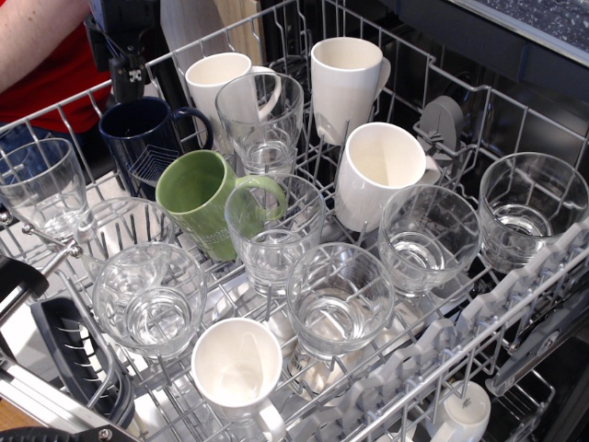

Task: Pick up any cup

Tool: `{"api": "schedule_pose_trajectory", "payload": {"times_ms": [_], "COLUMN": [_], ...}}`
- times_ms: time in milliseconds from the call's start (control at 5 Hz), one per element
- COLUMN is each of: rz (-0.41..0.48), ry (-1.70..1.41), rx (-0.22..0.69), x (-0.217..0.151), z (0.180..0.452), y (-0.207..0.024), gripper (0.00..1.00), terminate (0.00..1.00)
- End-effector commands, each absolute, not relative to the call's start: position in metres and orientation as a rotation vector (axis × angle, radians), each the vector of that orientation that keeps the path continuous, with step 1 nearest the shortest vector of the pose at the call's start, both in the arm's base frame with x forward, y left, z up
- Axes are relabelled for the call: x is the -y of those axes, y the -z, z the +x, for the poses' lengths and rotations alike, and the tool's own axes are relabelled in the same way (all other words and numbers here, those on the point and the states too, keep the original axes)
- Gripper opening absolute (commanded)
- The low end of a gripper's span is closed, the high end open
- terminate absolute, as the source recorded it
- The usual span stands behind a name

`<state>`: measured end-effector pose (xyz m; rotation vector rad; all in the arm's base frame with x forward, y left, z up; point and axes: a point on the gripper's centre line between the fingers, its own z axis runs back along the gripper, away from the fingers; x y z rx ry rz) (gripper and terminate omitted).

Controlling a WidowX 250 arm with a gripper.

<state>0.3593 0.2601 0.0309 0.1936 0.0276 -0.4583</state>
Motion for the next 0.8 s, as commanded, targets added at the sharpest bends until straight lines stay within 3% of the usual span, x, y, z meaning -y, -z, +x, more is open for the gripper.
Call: {"api": "schedule_pose_trajectory", "payload": {"times_ms": [0, 600], "rz": [0.202, 0.222], "ry": [0.409, 0.341], "rx": [0.003, 0.059], "x": [-0.265, -0.271], "z": [0.373, 0.382], "y": [-0.029, 0.019], "gripper": [1.00, 1.00], "terminate": [0.00, 0.00]}}
